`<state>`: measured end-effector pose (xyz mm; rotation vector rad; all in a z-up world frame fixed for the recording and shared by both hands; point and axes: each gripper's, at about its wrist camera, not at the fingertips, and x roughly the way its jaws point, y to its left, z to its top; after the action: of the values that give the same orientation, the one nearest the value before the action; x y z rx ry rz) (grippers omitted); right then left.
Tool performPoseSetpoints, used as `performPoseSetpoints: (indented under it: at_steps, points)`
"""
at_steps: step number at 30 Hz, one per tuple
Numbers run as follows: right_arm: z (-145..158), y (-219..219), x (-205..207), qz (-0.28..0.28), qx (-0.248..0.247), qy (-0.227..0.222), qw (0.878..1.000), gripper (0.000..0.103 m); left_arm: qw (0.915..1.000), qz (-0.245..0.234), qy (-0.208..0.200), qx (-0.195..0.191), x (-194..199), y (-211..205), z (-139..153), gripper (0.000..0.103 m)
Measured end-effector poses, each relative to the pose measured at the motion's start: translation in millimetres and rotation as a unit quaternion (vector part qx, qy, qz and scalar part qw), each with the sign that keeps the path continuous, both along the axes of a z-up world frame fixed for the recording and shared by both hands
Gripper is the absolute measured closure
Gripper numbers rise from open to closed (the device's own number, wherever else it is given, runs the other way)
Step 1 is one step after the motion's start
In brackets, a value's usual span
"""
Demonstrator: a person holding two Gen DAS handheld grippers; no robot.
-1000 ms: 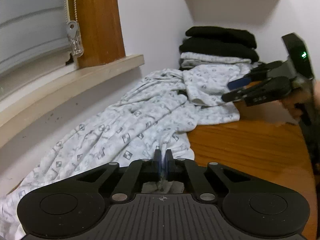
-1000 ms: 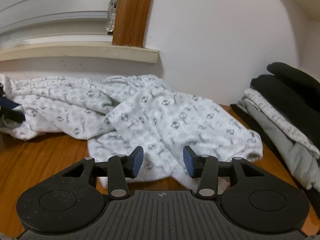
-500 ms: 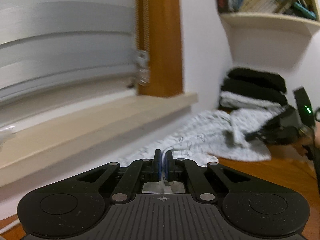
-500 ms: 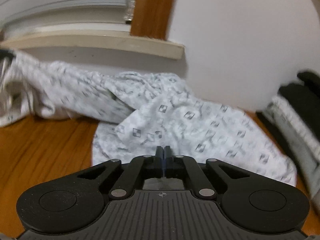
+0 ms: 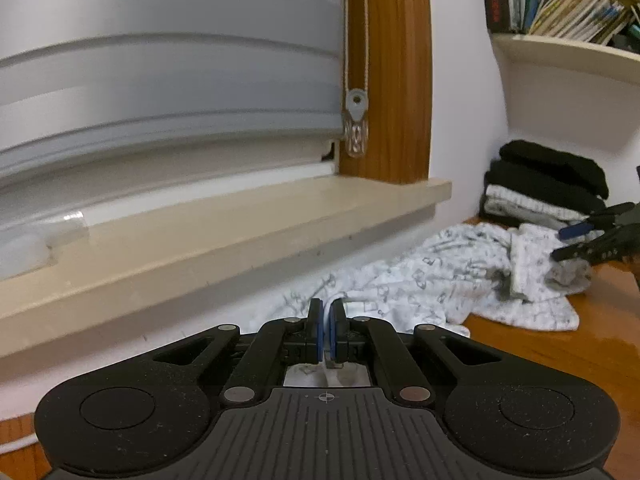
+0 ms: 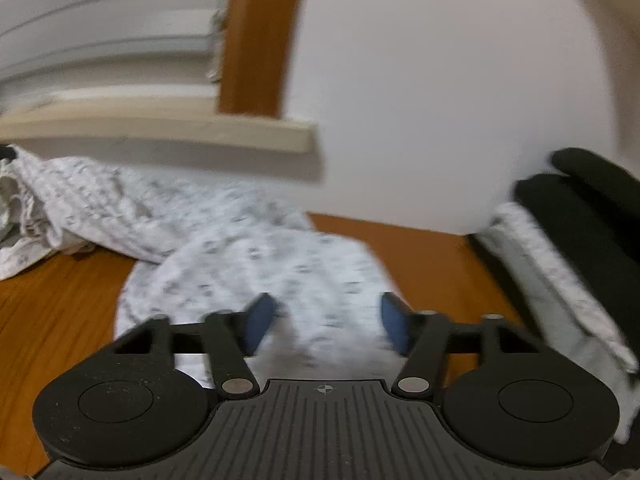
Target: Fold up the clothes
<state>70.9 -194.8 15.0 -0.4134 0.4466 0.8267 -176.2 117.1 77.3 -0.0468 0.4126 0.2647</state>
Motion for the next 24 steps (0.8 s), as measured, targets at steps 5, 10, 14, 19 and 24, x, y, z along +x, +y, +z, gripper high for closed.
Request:
performPoseSetpoints:
  at_steps: [5,10,14,19,24]
  points:
    - [-16.5,21.5,-0.8,-0.009,-0.051,-0.018,0.998,0.069,1.0,-0.001,0.003,-0.005,1.4,0.1,-3.2,0.1]
    - [17.7,-13.2,1.9,-0.039,0.004,-0.035,0.999,0.096,0.9999,-0.005,0.0,-0.016,-0.3,3.8,-3.9,0.1]
    - [59.9,-57.6,5.6,-0.096,0.042,-0.062,0.993,0.097,0.9996,-0.024,0.002,-0.017,1.4,-1.6,-4.2,0.1]
    - [93.8,-102.7,23.1,-0.167,0.103,-0.061,0.979,0.097,0.9975,-0.066,0.012,-0.021,3.2,-13.9,-6.1,0.1]
    - [102.7,-76.3,40.0,-0.175,0.088,-0.096,0.976,0.097,0.991,-0.127,0.042,-0.012,8.1,-38.8,-17.7,0.1]
